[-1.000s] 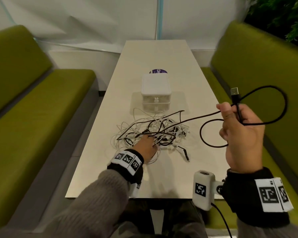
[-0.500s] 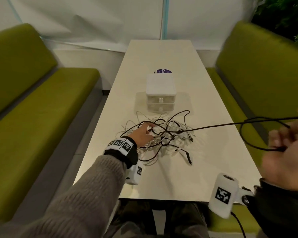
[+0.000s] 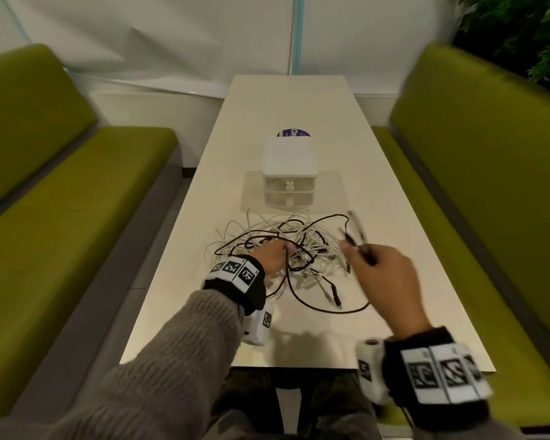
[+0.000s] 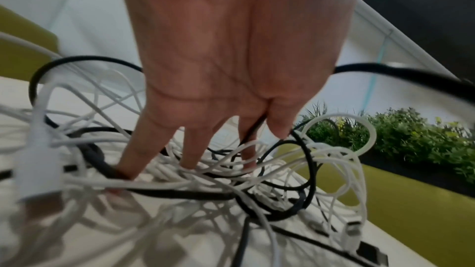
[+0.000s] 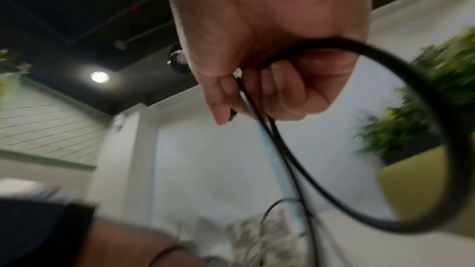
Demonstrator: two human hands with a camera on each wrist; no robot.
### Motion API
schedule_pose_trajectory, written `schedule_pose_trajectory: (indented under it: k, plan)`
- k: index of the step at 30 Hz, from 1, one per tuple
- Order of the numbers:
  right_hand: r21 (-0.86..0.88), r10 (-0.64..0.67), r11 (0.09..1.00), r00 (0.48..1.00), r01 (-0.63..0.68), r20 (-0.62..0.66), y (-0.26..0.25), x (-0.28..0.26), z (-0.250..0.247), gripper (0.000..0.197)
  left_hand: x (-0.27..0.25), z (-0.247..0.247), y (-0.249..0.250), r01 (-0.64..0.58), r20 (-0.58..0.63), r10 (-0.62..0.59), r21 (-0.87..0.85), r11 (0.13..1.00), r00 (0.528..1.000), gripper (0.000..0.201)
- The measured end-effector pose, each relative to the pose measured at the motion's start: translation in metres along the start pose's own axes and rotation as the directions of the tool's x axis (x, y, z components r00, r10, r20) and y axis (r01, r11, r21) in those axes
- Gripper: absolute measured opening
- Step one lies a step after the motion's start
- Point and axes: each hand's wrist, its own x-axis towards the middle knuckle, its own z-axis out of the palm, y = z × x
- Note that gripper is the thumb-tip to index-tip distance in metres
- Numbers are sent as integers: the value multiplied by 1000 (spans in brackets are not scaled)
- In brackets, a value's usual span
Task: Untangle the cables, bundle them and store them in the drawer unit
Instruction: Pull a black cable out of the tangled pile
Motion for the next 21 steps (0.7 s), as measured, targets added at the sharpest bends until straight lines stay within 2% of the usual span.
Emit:
schedule_pose_trajectory:
  k: [3, 5, 7, 9, 12, 14, 15, 17, 19, 21]
  plan:
    - [-141, 35, 990, 981, -8, 193, -14, 12, 43, 48, -3, 1, 4, -12, 69, 14, -36, 999, 997, 45]
    - [-176, 57, 984, 959, -7, 278, -22, 22, 66, 50, -10, 0, 6, -31, 65, 36, -70, 997, 997, 42]
    - [-155, 63, 988, 935, -9, 348, -25, 29, 81, 55, -15, -3, 6, -4, 56, 7, -56, 998, 998, 32]
    - [-112, 62, 994, 910, -17, 410, -29, 32, 85, 61, -16, -5, 7, 36, 84, -35, -16, 999, 996, 33]
    - [-20, 66, 998, 869, -65, 490, -31, 32, 81, 52, -10, -3, 1, 79, 100, -76, -29, 996, 992, 31]
    - [-24, 99, 994, 843, -102, 529, -29, 32, 74, 43, -14, -1, -2, 67, 89, -65, -24, 997, 994, 24]
    - [-55, 100, 995, 841, -84, 531, -26, 34, 70, 39, -17, -2, -4, 52, 88, -51, -3, 999, 995, 25]
    - [-93, 90, 994, 872, -52, 481, -21, 38, 61, 33, -19, -4, -12, 3, 81, -9, 71, 997, 997, 33]
    - [-70, 90, 995, 910, -67, 404, -16, 43, 51, 32, -23, -7, -22, -2, 65, -6, 119, 993, 998, 38]
    - [-31, 91, 996, 934, -86, 345, -10, 46, 43, 35, -33, -10, -30, -66, -5, 68, 178, 982, 998, 36]
